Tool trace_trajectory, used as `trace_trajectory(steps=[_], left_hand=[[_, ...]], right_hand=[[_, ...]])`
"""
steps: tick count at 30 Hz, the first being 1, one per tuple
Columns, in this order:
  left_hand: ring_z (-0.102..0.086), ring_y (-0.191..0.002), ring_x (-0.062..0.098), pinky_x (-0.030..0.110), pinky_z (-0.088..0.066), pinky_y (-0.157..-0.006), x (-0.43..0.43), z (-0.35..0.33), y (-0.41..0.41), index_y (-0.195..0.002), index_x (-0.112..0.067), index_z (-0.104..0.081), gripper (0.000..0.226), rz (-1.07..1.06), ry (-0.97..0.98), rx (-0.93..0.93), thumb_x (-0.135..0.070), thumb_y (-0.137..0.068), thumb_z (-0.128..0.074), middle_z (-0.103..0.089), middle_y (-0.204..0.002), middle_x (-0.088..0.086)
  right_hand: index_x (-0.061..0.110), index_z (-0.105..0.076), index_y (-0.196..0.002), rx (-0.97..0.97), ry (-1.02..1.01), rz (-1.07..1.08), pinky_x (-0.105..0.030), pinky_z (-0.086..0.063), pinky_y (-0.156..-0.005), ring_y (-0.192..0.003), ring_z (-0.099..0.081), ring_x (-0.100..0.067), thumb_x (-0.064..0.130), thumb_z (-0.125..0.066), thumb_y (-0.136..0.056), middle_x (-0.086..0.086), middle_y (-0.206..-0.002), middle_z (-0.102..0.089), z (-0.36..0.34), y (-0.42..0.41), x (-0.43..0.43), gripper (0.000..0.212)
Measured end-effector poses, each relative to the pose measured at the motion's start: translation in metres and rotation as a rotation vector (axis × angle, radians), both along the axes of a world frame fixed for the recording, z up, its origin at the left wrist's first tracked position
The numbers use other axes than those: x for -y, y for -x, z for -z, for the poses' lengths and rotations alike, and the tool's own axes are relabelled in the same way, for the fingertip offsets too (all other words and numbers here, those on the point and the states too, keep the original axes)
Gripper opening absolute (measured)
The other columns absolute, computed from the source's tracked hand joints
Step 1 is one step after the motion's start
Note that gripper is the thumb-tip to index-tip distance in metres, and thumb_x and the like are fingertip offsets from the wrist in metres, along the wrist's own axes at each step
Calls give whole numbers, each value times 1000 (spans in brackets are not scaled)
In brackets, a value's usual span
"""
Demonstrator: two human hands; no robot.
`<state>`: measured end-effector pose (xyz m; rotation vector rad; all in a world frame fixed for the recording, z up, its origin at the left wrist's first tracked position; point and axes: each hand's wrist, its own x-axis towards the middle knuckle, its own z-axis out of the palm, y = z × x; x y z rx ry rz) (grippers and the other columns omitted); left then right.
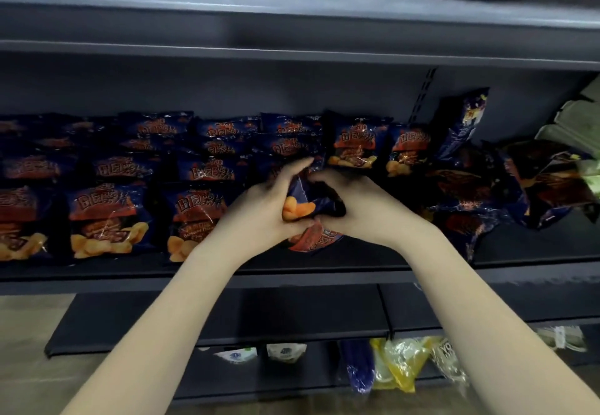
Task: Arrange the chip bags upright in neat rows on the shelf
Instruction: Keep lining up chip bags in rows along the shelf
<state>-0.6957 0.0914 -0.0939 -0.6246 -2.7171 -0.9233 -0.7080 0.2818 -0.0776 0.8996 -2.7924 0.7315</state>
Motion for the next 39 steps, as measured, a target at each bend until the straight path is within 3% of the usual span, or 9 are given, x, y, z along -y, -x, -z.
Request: trace_trajectory(steps=[5, 8, 13, 19, 22, 26, 30, 32, 39], left_hand=[[-59, -83, -11, -3, -39, -64, 13, 14, 10, -118, -54, -39, 71, -76, -354, -16, -34, -64, -81, -64, -90, -21], [-60, -89, -10, 2, -43, -70, 14, 26, 16, -105, -44, -49, 54, -169, -716, 2, -22, -67, -81, -64, -93, -29], [-59, -110, 8, 30, -46, -96, -13, 50, 18, -126, -22, -50, 70, -384, -1304, 154, -34, -63, -80, -64, -118, -7], [-57, -112, 2, 37, -42, -103, -48, 64, 1, -121, -35, -49, 53, -438, -1379, 126, -32, -75, -74, -61, -120, -14], [-56, -110, 7, 45, -42, -102, -34, 68, 5, -124, -28, -45, 55, -362, -1265, 185, -32, -77, -71, -58, -118, -8], [-59, -99, 2, 20, -49, -85, -15, 79, 1, -117, -38, -38, 48, -175, -910, 114, -18, -84, -66, -54, -112, -6], [-53, -114, 19, 30, -47, -92, 1, 109, -6, -119, -19, -55, 38, -99, 15, -175, -35, -86, -62, -55, -125, 3], [-55, -113, 28, 40, -49, -92, 1, 123, -13, -116, -11, -60, 39, -71, 267, -226, -35, -86, -61, -57, -126, 9], [-59, -111, 26, 40, -48, -93, 0, 140, -19, -112, -15, -66, 38, -78, 361, -338, -36, -88, -45, -62, -123, 5]], right_hand=[[24, -45, -122, -36, 369, 191, -7, -43, -81, -99, -57, -2, 36, -74, -75, 15, -113, -56, 8, -3, -12, 56], [30, -39, -131, -19, 587, 300, -6, -45, -80, -99, -57, 2, 38, -75, -75, 16, -119, -55, 17, -2, -17, 67], [24, -42, -129, 521, 923, 328, -33, -56, -83, -103, -64, -15, 30, -74, -78, 7, -111, -61, 49, -1, -2, 61], [15, -51, -125, 577, 1254, 258, -51, -48, -96, -111, -62, -28, 18, -74, -76, -11, -120, -65, 74, -2, 29, 54], [10, -50, -125, 480, 1261, 306, -51, -45, -100, -112, -61, -26, 6, -69, -82, -12, -121, -64, 68, 9, 26, 47], [10, -42, -132, 327, 1207, 344, -24, -50, -91, -108, -62, -7, 5, -67, -83, 3, -118, -62, 51, 28, 5, 55], [15, -38, -136, 279, 916, 357, -32, -44, -103, -118, -55, -8, 15, -70, -83, 4, -127, -58, 47, 44, -10, 62], [15, -34, -140, 306, 856, 341, -41, -40, -107, -124, -51, -13, 18, -71, -82, 1, -133, -55, 53, 48, -10, 69], [24, -48, -117, 346, 844, 366, -44, -47, -99, -112, -60, -17, 14, -72, -80, 3, -116, -63, 86, 46, 17, 45]])
